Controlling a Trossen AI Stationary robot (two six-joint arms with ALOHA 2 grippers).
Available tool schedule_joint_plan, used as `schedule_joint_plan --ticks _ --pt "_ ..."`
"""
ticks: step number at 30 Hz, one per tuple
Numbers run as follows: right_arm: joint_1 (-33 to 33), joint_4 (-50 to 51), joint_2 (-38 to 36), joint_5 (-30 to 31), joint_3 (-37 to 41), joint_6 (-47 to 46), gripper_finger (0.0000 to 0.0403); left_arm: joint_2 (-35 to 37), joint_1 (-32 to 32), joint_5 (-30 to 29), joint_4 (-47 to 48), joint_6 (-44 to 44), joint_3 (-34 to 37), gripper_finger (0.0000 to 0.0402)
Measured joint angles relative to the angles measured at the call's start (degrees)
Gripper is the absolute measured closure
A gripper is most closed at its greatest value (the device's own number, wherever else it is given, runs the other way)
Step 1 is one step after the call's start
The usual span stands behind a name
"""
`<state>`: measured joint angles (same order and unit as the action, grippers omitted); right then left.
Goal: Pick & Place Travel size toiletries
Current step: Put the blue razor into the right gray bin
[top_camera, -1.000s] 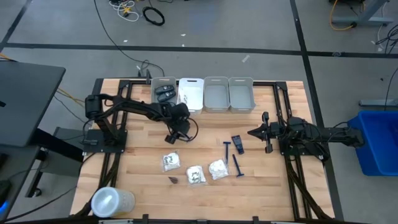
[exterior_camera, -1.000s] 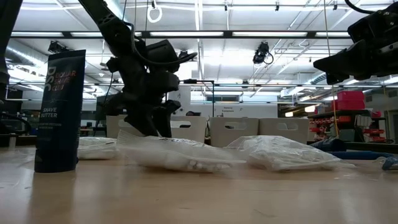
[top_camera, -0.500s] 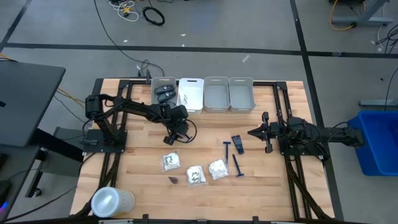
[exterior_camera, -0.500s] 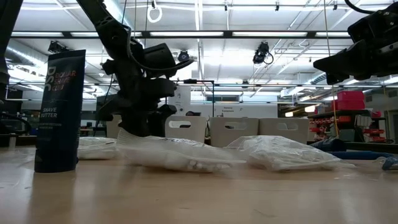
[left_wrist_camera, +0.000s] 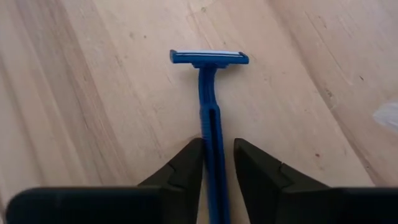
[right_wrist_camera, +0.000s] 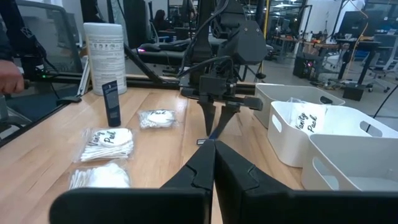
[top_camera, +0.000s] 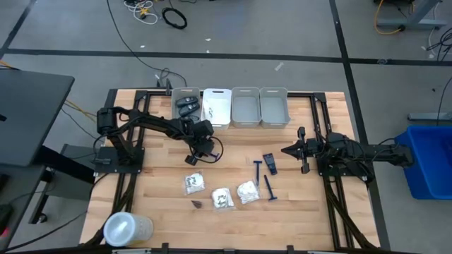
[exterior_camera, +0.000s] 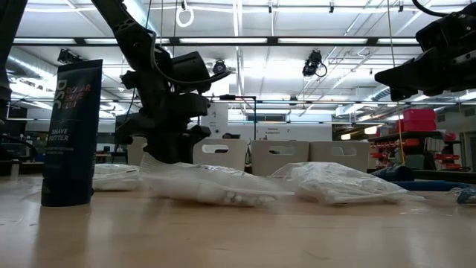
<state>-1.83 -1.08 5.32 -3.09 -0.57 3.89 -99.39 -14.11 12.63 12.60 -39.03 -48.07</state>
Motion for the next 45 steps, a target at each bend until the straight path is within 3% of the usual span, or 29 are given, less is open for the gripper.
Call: schedule_joint_plan --ticks 11,25,45 --pt "0.0 0.0 0.0 0.0 0.0 0.0 0.0389 -0.07 -0.03 0.38 -0.09 0.22 0.02 0.0342" --pt "0.0 0.0 0.02 0.0 0.0 0.01 0.0389 -0.19 -0.06 -0.68 0.28 2.7 -0.84 0.0352" --pt "-0.01 0.0 0.02 0.0 0.01 -0.01 0.0389 -0.19 -0.15 -0.04 5.15 11.5 -16.1 0.0354"
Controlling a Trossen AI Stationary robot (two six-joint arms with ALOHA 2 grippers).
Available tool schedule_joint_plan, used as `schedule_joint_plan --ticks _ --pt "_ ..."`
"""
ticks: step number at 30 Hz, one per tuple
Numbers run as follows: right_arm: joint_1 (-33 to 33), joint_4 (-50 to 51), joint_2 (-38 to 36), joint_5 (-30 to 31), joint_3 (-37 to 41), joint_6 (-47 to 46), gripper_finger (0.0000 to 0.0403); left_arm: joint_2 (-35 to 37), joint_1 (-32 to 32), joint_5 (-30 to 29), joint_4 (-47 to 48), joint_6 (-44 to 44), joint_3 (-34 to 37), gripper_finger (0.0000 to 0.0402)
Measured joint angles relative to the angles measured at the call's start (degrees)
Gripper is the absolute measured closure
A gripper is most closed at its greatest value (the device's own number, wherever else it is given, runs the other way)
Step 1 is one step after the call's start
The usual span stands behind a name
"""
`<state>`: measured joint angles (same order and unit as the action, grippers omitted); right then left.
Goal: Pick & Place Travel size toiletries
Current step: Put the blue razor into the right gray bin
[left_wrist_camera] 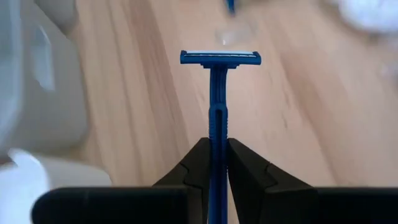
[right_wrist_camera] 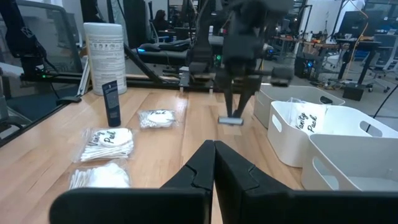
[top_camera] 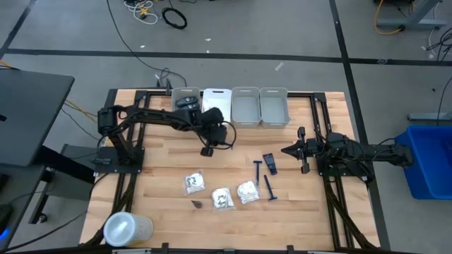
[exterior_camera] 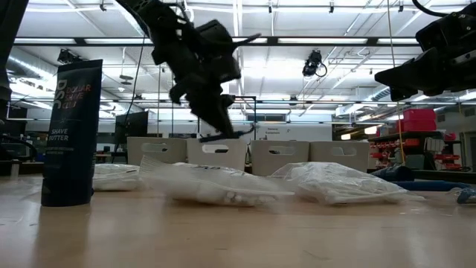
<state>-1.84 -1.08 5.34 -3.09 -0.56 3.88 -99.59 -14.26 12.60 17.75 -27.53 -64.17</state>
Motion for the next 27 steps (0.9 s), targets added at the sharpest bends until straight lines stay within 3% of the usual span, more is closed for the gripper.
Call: schedule_joint_plan --ticks 16,27 --pt "0.0 0.01 -0.01 -0.01 -0.02 0.02 0.0389 0.11 -0.07 0.35 -3.18 1.3 -10.98 0.0354" --pt "0.0 0.0 -0.01 -0.01 0.0 0.01 0.0389 0.11 -1.26 3.25 -15.48 8.96 -11.27 0.0354"
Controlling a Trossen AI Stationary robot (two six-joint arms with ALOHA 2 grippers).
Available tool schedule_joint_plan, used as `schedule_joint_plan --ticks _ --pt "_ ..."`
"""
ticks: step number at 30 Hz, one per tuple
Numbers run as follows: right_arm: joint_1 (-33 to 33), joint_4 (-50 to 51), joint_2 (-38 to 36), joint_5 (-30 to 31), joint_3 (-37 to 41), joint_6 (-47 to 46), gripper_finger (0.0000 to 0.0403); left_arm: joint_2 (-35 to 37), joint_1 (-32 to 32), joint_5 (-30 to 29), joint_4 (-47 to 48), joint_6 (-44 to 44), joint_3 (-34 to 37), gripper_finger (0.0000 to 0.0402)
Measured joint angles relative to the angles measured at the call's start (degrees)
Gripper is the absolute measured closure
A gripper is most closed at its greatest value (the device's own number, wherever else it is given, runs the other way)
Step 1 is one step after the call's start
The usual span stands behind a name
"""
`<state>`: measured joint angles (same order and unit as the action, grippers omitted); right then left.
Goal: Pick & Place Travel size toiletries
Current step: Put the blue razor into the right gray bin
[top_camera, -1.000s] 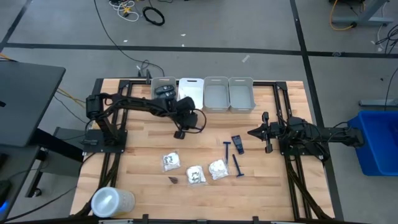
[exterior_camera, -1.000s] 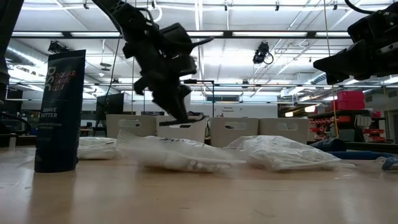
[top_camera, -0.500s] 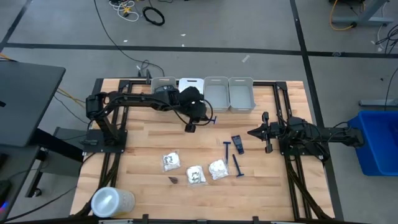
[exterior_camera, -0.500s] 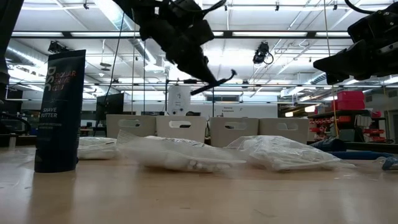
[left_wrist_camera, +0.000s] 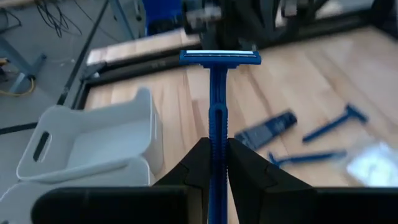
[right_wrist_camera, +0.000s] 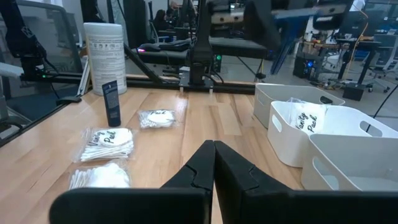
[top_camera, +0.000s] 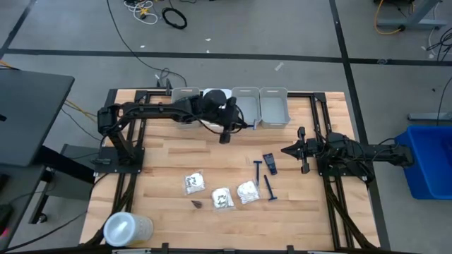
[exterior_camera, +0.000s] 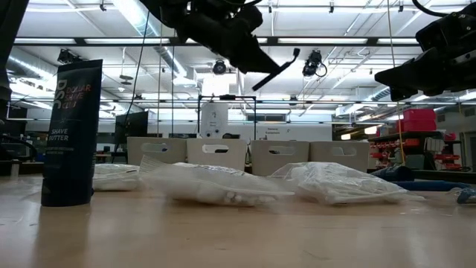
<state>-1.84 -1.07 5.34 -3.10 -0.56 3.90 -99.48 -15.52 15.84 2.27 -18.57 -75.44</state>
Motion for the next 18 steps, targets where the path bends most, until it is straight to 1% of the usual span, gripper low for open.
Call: schedule_joint_plan --ticks 10,13,18 --pt "0.0 0.0 0.01 0.0 -0.01 -0.01 0.0389 0.04 -2.0 3.88 -16.06 12.9 -0.22 0.0354" --pt "-0.01 0.01 0.01 0.01 0.0 0.0 0.0389 0.04 -2.57 4.23 -15.91 14.2 -2.5 0.0354" --pt "0.01 0.01 0.01 0.0 -0.01 0.0 0.0389 0.07 -2.67 2.99 -14.87 12.48 -6.28 0.0354"
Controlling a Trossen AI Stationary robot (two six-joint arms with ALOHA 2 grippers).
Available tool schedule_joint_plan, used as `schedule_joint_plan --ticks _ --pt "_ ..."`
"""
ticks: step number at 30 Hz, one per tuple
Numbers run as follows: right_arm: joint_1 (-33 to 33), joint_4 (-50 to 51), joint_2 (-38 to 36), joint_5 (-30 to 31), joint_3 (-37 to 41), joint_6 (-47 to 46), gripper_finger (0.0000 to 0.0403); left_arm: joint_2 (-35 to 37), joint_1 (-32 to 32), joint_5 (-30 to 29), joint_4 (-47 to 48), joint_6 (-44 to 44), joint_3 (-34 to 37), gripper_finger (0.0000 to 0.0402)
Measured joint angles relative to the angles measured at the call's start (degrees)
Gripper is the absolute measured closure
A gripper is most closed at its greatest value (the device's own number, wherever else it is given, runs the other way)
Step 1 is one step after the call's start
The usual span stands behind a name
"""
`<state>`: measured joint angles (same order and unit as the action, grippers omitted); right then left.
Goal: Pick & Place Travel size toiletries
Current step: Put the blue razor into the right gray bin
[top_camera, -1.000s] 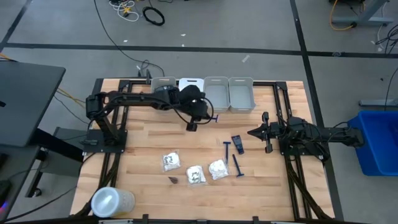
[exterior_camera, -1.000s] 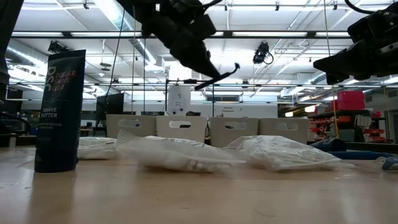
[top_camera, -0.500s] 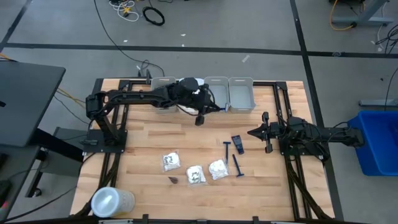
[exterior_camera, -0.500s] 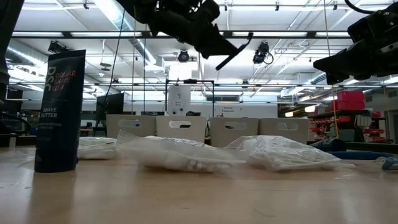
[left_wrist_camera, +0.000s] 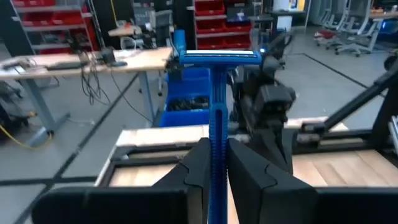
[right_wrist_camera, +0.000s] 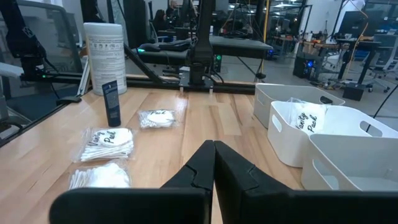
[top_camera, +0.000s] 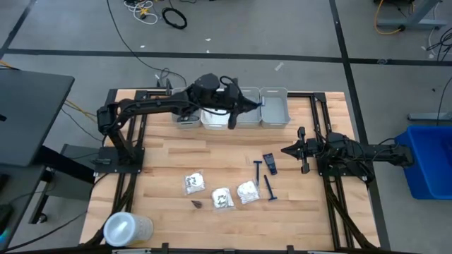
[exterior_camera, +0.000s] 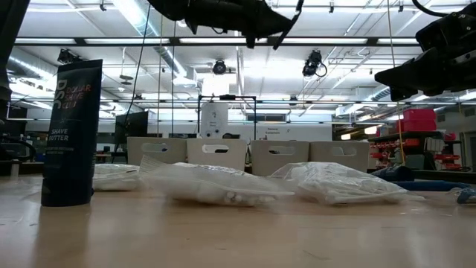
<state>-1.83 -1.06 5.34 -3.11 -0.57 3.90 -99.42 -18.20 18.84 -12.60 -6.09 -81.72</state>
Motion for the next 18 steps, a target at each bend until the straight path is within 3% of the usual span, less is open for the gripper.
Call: schedule_joint_plan --ticks 11,15,18 --pt "-0.01 -1.55 0.0 0.05 0.0 0.0 0.0389 0.01 -0.13 -1.41 -0.99 -0.28 -3.86 0.0354" --pt "-0.01 -7.96 0.02 0.12 0.01 -3.58 0.0389 0.0 -0.13 -1.43 -1.18 1.06 -3.86 0.0354" --pt "-0.01 -13.05 0.0 3.97 0.0 -8.08 0.0389 0.0 -0.13 -1.43 -1.15 1.29 -3.84 0.0354"
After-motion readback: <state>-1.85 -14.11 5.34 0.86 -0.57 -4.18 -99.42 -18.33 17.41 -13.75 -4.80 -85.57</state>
